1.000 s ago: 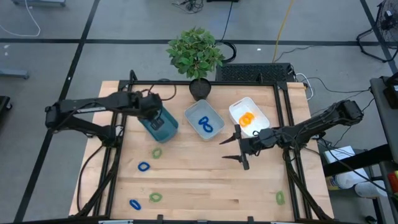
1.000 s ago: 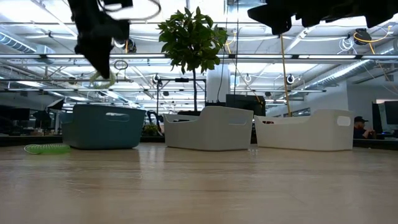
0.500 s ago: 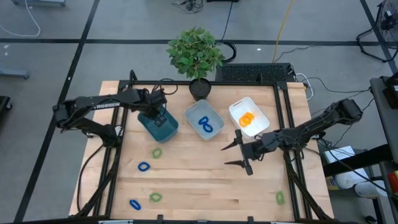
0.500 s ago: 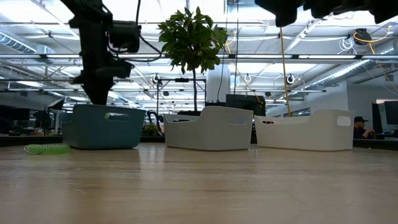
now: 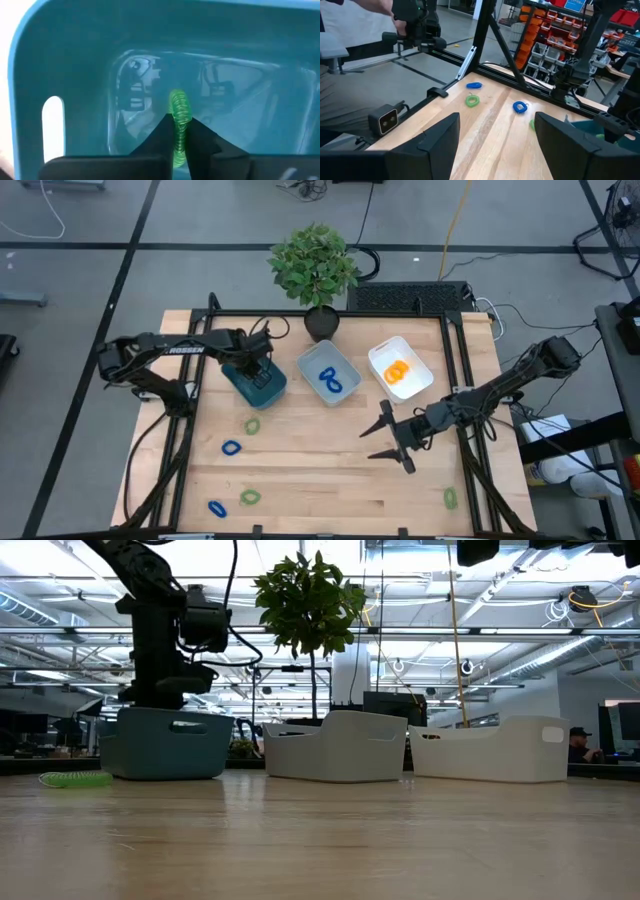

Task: Sort spring keychains
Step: Put the top right green spring keychain into the blue bin, then put the bottom right green spring keychain into the blue bin

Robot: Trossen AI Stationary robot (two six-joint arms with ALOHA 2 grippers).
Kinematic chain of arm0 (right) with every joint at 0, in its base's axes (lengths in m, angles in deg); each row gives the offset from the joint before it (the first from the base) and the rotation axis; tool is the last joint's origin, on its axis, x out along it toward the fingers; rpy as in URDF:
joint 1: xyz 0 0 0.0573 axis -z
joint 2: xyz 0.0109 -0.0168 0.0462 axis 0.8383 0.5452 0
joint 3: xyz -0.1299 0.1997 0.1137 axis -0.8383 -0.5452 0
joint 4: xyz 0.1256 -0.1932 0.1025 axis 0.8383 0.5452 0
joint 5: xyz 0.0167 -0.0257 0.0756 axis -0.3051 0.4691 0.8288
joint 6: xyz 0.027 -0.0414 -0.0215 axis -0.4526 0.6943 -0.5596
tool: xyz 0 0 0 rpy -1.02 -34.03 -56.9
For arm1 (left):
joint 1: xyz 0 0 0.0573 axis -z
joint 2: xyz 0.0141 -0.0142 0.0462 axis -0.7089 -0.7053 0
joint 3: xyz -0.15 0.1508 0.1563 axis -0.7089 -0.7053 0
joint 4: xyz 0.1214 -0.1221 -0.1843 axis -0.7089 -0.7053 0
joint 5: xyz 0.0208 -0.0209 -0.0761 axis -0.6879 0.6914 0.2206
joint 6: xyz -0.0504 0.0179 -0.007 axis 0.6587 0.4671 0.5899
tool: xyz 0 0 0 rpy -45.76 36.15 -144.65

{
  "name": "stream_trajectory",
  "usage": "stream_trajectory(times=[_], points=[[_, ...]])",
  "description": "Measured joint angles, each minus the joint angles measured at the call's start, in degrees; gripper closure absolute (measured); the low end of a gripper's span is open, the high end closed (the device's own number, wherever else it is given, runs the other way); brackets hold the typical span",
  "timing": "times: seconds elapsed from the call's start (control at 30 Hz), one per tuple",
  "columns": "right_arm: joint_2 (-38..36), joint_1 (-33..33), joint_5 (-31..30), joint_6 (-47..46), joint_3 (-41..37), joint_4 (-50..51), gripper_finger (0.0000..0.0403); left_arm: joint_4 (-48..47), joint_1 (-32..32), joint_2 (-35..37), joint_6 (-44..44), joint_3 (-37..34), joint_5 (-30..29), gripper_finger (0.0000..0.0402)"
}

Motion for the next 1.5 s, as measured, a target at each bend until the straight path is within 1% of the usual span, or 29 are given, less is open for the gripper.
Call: stream_trajectory(times=[0.4, 0.57, 0.67, 0.73, 0.87, 0.97, 1.03, 1.1, 1.23, 1.37, 1.5], points=[[0.0, 0.0, 0.0, -0.2, 0.0, 0.1, 0.0161, -0.4, 1.2, -0.1, 0.7, 0.0, -0.5, 0.0222], [0.0, 0.0, 0.0, -1.1, 0.0, 0.1, 0.0161, -0.6, 1.2, -0.1, 0.5, 0.0, -0.5, 0.0148], [0.0, 0.0, 0.0, -2.4, 0.0, 0.2, 0.0161, -1.2, 1.2, 0.0, -0.3, 0.6, 0.9, 0.0101], [0.0, 0.0, 0.0, -3.3, 0.0, 0.4, 0.0161, -1.6, 1.2, 0.6, 0.8, 1.5, 2.5, 0.0073], [0.0, 0.0, 0.0, -3.4, 0.0, 0.4, 0.0161, -2.5, 1.8, 3.0, 1.7, 4.0, 4.4, 0.0030], [0.0, 0.0, 0.0, -3.4, 0.0, 0.4, 0.0161, -3.4, 3.2, 6.1, 1.6, 5.9, 4.5, 0.0010], [0.0, 0.0, 0.0, -3.6, 0.0, 0.4, 0.0161, -3.9, 4.4, 8.4, 1.6, 7.4, 4.5, 0.0004], [0.0, 0.0, -0.1, -4.9, 0.0, 0.4, 0.0161, -3.8, 5.9, 11.2, 0.9, 8.8, 4.5, 0.0003], [-0.6, 0.0, -1.7, -10.8, 0.0, 0.6, 0.0161, -3.1, 10.6, 16.4, 0.5, 10.6, 4.5, 0.0007], [-3.0, -0.8, -1.7, -14.9, 0.0, 4.4, 0.0161, 1.5, 16.7, 21.2, -0.7, 10.8, 4.5, 0.0005], [-5.8, -2.6, -1.9, -17.9, 0.0, 7.3, 0.0161, 8.3, 23.5, 24.1, -1.2, 10.8, 3.5, 0.0004]])
